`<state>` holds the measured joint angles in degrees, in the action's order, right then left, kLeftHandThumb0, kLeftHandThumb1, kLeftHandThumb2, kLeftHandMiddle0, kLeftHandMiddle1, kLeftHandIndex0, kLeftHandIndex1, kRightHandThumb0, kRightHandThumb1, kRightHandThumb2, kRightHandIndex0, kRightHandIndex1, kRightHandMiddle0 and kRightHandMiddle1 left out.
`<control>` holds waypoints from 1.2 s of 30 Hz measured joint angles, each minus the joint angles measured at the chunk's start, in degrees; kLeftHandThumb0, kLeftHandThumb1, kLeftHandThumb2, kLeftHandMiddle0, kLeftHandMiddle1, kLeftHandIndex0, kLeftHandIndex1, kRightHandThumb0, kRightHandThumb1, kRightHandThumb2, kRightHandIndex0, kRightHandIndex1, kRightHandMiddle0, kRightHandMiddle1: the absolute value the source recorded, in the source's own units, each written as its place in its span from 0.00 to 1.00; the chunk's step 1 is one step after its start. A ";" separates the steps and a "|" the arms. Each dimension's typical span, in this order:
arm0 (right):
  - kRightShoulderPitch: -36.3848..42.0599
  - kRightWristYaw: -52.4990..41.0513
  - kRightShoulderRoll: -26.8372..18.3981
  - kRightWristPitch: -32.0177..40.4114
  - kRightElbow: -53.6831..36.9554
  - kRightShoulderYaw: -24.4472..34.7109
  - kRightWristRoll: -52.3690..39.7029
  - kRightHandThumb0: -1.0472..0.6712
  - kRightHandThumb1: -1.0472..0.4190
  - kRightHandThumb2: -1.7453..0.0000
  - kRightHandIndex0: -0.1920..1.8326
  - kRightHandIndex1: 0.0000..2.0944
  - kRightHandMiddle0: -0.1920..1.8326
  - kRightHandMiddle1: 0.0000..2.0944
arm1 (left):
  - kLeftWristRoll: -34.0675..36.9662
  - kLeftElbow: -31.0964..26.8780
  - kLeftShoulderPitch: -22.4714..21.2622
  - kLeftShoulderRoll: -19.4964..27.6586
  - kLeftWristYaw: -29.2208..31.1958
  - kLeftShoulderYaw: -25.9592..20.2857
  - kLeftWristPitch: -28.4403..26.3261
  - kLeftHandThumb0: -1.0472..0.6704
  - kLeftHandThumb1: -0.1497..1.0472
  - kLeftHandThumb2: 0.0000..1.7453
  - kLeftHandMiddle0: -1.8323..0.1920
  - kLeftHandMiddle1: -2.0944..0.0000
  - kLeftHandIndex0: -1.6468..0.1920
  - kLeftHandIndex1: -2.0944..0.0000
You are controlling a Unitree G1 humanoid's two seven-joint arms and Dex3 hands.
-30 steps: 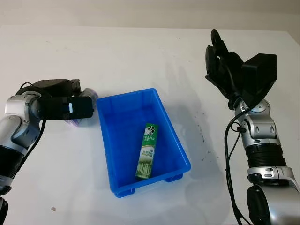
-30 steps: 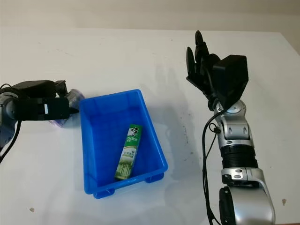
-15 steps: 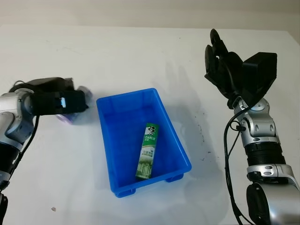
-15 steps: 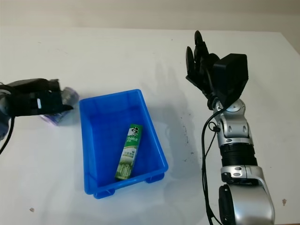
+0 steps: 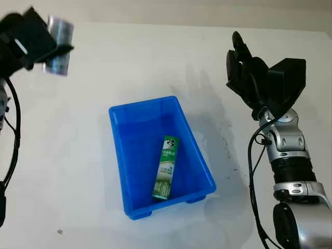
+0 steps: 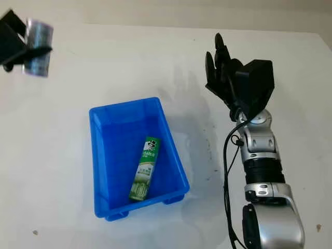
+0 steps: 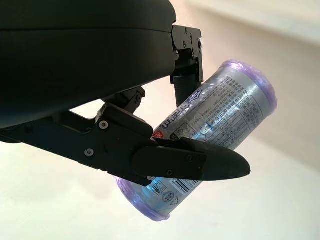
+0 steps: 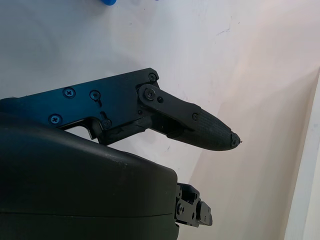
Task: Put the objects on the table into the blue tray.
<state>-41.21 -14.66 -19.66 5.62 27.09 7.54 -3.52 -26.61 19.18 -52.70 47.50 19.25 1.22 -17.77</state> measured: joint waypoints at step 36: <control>-0.05 0.10 0.11 -0.63 -0.01 -0.25 0.48 0.24 0.00 0.55 0.00 0.00 0.00 0.00 | 8.46 -46.63 21.10 -7.69 18.60 11.15 -17.67 0.36 1.00 0.24 0.71 0.02 0.92 0.14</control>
<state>-41.27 -14.57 -19.55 4.99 27.08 7.29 -3.05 -18.15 -27.44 -31.61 39.81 37.85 12.37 -35.45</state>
